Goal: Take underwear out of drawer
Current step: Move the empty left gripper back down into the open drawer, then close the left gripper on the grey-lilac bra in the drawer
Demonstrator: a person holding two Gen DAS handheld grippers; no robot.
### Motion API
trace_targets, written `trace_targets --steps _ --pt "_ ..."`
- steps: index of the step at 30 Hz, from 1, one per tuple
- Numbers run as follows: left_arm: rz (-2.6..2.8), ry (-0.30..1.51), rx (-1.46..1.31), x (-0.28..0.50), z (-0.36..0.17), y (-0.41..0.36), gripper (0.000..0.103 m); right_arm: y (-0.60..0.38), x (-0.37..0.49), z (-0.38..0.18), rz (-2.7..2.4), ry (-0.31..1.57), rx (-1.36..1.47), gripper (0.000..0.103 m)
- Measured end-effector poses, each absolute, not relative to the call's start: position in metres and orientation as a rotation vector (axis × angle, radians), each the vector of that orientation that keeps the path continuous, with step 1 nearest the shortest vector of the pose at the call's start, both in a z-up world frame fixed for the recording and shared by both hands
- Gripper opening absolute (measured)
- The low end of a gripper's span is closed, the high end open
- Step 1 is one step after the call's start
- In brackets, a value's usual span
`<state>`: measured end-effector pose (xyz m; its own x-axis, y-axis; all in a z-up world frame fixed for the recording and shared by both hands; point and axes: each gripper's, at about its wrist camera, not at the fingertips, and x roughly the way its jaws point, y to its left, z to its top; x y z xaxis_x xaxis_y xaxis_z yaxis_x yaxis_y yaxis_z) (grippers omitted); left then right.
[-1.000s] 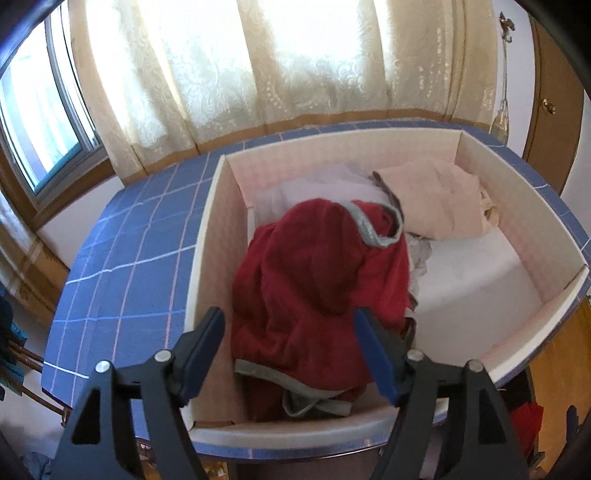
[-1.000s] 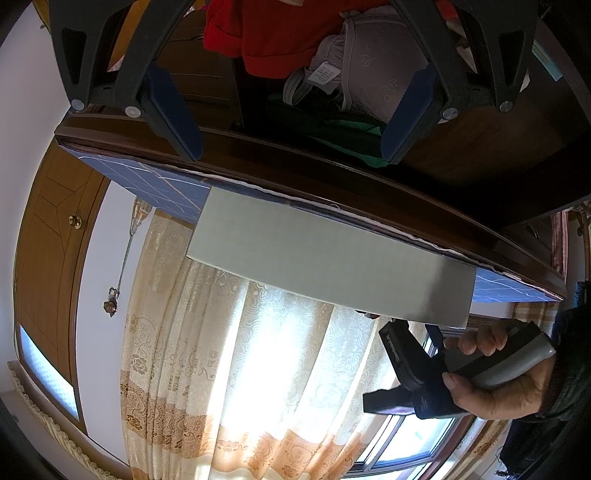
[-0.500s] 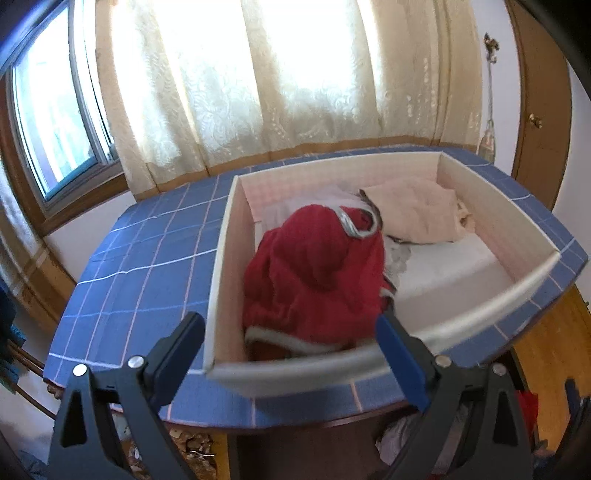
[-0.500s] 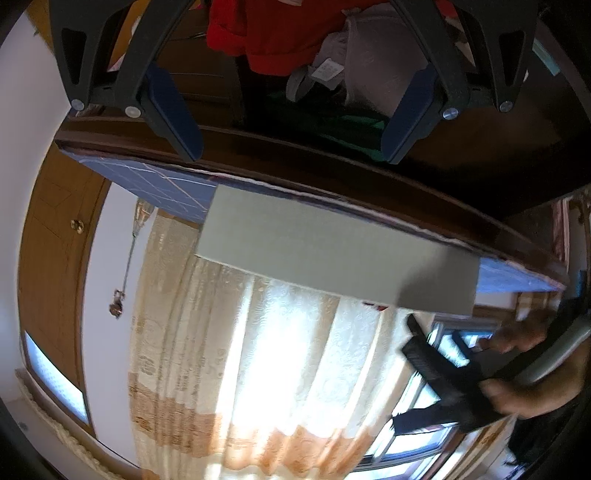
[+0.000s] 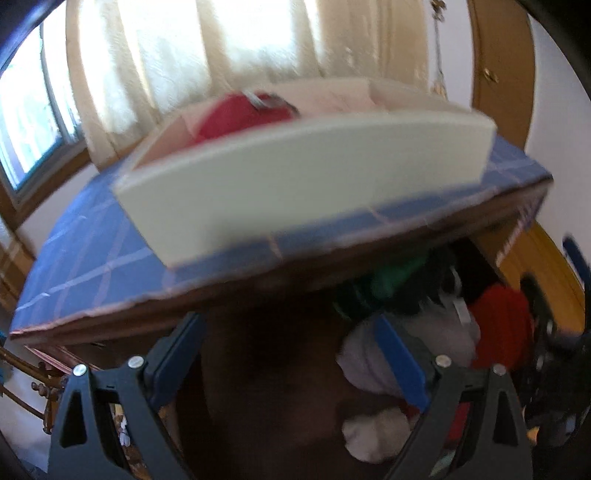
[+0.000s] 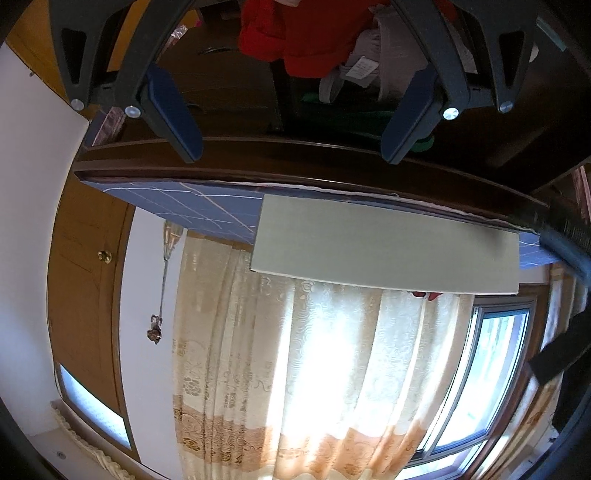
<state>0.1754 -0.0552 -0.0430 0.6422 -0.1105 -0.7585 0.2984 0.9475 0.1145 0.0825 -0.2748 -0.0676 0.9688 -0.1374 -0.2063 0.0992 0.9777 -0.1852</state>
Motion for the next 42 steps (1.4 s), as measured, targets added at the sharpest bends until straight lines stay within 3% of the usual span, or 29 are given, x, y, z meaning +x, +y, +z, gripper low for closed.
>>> trace_targets --steps 17,31,33,35,36,42 --pt "-0.395 0.969 0.223 0.162 -0.087 -0.116 0.095 -0.294 0.078 -0.064 -0.144 0.193 -0.059 0.099" --pt "-0.441 1.119 0.141 0.197 -0.122 -0.142 0.098 -0.297 0.075 -0.064 -0.176 0.167 -0.043 0.101" --pt "-0.457 1.15 0.105 0.2 -0.125 -0.138 0.095 -0.297 0.076 -0.064 -0.174 0.167 -0.044 0.101" --pt "-0.487 1.19 0.068 0.201 -0.129 -0.136 0.076 -0.297 0.077 -0.064 -0.172 0.169 -0.048 0.101" --pt "-0.494 1.195 0.067 0.199 -0.131 -0.136 0.075 -0.297 0.077 -0.064 -0.171 0.167 -0.048 0.101" --pt "-0.505 1.128 0.119 0.18 -0.124 -0.14 0.047 -0.295 0.077 -0.064 -0.167 0.164 -0.062 0.101"
